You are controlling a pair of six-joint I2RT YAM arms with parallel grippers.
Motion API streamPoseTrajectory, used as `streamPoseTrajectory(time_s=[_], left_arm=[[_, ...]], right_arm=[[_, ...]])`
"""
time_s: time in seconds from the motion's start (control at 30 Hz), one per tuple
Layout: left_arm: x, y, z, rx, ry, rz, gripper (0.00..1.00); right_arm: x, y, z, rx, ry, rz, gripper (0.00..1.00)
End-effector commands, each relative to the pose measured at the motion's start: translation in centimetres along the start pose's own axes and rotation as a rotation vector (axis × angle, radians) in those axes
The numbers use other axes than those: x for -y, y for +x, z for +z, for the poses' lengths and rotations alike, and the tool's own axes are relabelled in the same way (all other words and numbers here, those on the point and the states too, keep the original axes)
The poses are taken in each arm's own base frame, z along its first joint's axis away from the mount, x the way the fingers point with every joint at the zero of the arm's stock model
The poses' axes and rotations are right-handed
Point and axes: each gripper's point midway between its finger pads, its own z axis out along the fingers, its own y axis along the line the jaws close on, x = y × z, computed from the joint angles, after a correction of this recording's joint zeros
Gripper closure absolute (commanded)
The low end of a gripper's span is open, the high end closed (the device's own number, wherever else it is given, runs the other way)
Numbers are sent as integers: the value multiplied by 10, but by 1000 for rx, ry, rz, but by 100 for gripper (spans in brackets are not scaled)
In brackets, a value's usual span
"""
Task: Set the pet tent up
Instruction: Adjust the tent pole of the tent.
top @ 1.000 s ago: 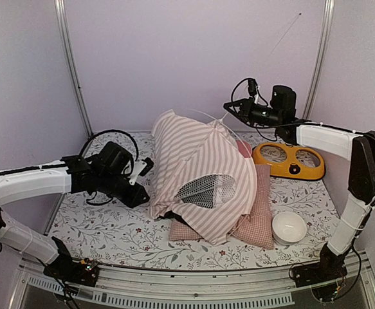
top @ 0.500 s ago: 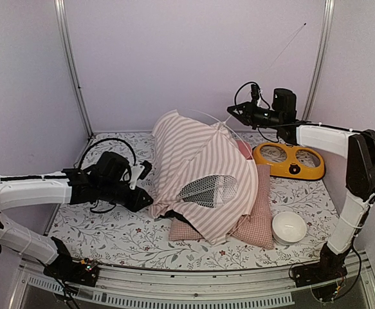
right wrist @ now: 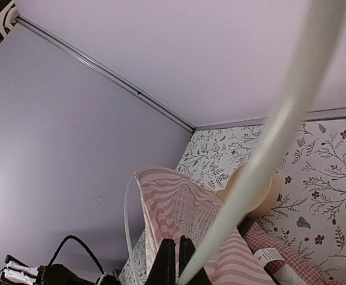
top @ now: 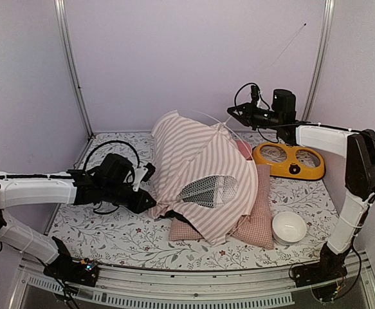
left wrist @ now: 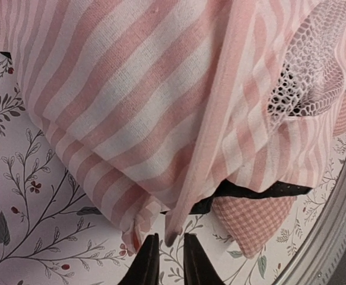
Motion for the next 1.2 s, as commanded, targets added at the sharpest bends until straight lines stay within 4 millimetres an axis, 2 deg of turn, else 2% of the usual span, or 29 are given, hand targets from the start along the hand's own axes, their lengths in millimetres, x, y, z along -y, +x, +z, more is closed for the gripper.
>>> streamPoseTrajectory(time_s=[0.0,0.67,0.73,0.8,0.87,1.17], left_arm=[[4,6,5,-12,13,8,83],[10,10,9,-28,30,16,88],[10,10,9,-29,28,16,92],[10,9,10,-25,24,16,100],[10,10,9,-26,23,17,100],[8,16,5,-40,2,20,100]], right_arm=[[16,3,4,-5,30,-25,100],[14,-1,3,3,29,-29,100],[14,0,3,2,30,-30,100],[14,-1,3,3,30,-30,100],[15,-2,2,7,34,-33,100],[21,-24,-10,54,58,-59,100]])
